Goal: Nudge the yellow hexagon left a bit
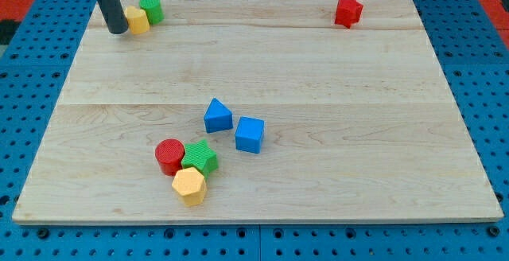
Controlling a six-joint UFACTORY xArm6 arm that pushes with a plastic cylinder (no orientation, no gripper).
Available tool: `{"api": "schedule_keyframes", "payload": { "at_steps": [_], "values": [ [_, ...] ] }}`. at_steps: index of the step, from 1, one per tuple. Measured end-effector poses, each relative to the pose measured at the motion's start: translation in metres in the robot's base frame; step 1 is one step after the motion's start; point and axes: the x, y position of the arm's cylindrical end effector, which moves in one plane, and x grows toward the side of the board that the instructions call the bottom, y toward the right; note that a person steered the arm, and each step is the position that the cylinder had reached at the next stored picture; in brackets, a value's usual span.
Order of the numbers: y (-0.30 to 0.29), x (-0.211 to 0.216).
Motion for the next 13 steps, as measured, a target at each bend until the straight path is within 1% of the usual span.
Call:
{"api": "schedule_keyframes", "payload": {
  "at_steps": [1, 2, 3, 4, 5, 6, 8, 9, 10, 11, 12, 13],
  "values": [
    [0.003, 0.0],
    [0.008, 0.014],
    [0.0, 0.057],
    [0.044, 0.109],
    [0.068, 0.126],
    [0.062, 0.155],
    [0.018, 0.259],
    [0.021, 0.315],
    [0.042, 0.336],
    [0.089, 0.337],
    [0.155, 0.337],
    [0.2, 0.337]
  ]
}}
